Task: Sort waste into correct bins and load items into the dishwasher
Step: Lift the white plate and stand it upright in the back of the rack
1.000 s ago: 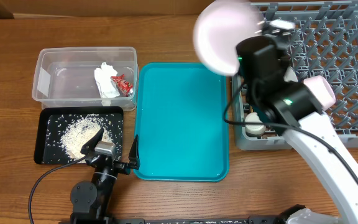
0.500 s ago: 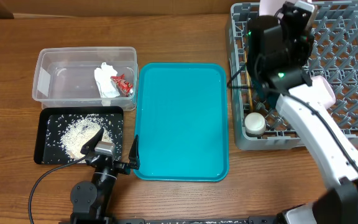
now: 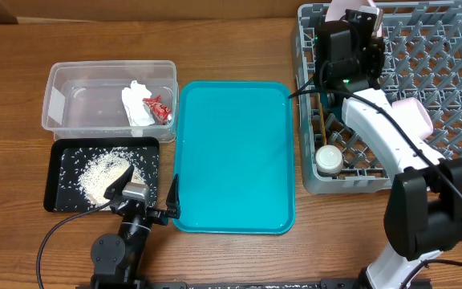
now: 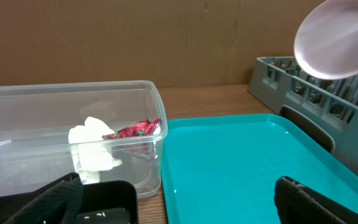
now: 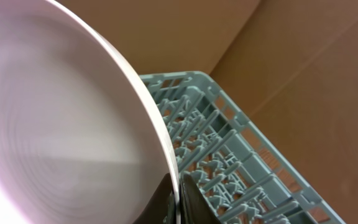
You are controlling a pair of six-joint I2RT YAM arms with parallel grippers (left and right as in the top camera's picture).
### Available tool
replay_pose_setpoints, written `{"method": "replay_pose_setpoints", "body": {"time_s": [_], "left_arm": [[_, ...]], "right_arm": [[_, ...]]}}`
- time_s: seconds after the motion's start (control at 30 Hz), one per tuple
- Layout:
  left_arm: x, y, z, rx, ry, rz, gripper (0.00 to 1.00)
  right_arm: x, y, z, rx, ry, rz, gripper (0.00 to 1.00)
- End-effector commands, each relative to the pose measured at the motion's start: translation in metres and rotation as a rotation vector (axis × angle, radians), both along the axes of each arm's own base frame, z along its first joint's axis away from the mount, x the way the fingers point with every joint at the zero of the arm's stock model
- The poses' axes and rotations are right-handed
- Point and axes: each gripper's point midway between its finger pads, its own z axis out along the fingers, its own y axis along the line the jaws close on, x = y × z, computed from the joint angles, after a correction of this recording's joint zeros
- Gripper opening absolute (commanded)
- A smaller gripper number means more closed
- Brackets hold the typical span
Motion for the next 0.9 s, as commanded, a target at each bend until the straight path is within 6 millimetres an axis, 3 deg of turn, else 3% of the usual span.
{"method": "replay_pose_setpoints", "body": {"time_s": [0.0, 0.17, 0.33, 0.5, 0.87], "left_arm": [[0.0, 0.0, 0.0, 0.014, -0.009, -0.006, 1.0], [0.0, 0.0, 0.0, 0.014, -0.009, -0.006, 1.0], [0.0, 0.0, 0.0, 0.014, -0.009, -0.006, 1.0], [0.0, 0.0, 0.0, 0.014, -0.009, -0.006, 1.0], [0.0, 0.0, 0.0, 0.014, -0.009, -0.006, 1.0]], "right_arm": [[0.005, 0.0, -0.004, 0.013, 0.004, 0.02, 0.04], [0.005, -0.006, -0.008, 0.003, 0.01, -0.001, 0.04], [0.004, -0.027, 0.008, -0.083, 0.008, -0.056, 0.04], [0.006, -0.027, 0.007, -0.096, 0.032, -0.034, 0.04], [0.005, -0.005, -0.032, -0.026, 0.151, 0.057, 0.04]]}}
